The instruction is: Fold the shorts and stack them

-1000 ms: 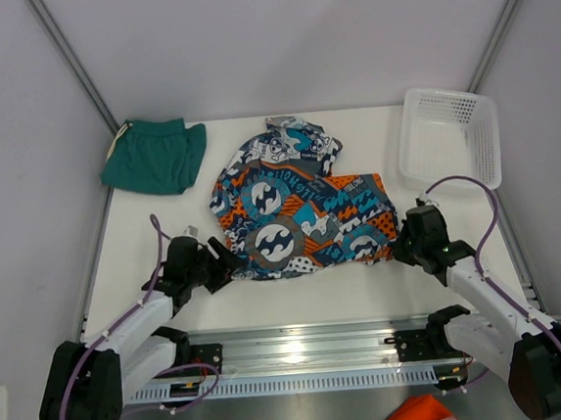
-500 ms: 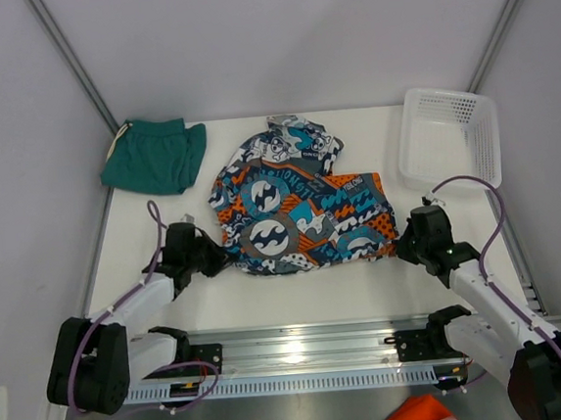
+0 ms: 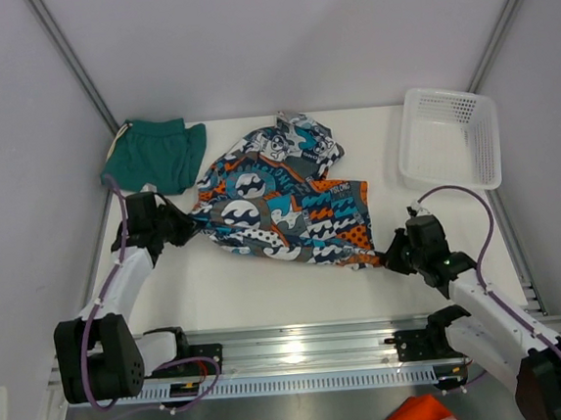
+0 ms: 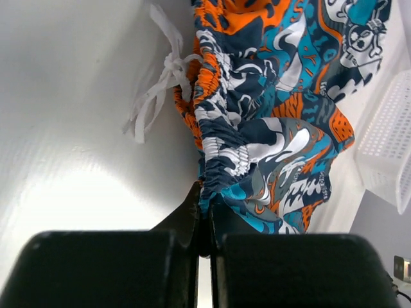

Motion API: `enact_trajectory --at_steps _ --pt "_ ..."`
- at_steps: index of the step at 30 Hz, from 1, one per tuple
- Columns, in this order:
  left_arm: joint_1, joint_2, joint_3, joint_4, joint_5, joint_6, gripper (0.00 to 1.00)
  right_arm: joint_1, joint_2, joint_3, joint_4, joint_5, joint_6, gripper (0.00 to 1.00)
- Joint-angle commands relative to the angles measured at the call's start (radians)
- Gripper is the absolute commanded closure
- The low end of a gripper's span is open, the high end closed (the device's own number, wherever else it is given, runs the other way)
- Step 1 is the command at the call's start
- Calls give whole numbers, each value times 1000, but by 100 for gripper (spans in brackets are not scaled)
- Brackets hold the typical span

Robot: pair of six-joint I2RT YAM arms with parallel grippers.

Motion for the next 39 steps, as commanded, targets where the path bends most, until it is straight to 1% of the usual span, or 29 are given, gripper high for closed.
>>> enact_trajectory --at_steps 1,2,4,7,8,10,13,15,16,18,19,20,21,23,25,27,28,30,31,32,34,35,39 --pt "35 -5 65 -56 -25 48 100 61 59 1 40 -20 2 100" --pt "37 -8 65 -60 -22 49 100 105 71 12 31 -11 6 86" --pt "48 -6 67 -60 -17 54 100 142 76 15 27 26 32 66" --pt "51 -3 71 -68 -11 65 100 156 32 7 30 37 49 62" --pt "51 -3 71 -69 -13 71 98 154 23 9 25 37 54 60" --pt "52 3 73 -83 -23 88 97 156 9 22 20 28 57 58" --pt "52 6 70 -92 -33 102 93 160 9 47 4 13 77 55" --pt "54 3 64 -91 -33 103 91 176 10 61 -1 12 108 50" --pt "55 4 62 -89 -30 103 89 179 10 73 -7 14 121 43" --pt "55 3 54 -83 -20 103 89 191 10 87 -18 19 178 35" --pt "55 1 56 -82 -17 103 89 206 10 104 -36 25 202 28" --pt "55 0 53 -82 -17 103 88 216 7 111 -44 31 227 28" --pt "57 -2 47 -80 -17 106 88 223 6 121 -55 54 287 27" --pt "55 -8 42 -82 -16 108 88 245 6 147 -110 68 359 27" --pt "55 -18 18 -79 -11 109 88 256 1 153 -140 78 468 27" --pt "55 -38 -5 -71 -16 108 88 295 -8 151 -157 108 558 27" --pt "55 -45 -16 -68 -20 106 88 338 -10 153 -179 138 647 27" --pt "55 -60 -31 -63 -23 105 88 390 -7 176 -234 196 739 28" --pt "55 -63 -35 -60 -19 105 87 416 2 188 -289 256 806 28" --pt "57 -65 -45 -59 -19 103 88 462 7 199 -314 282 839 28" --pt "55 -69 -48 -62 -17 108 87 498 25 228 -378 328 887 29" --pt "55 -71 -50 -65 -17 109 88 515 30 233 -395 339 926 29" --pt "55 -83 -64 -63 -27 111 88 602 56 233 -441 390 991 30"
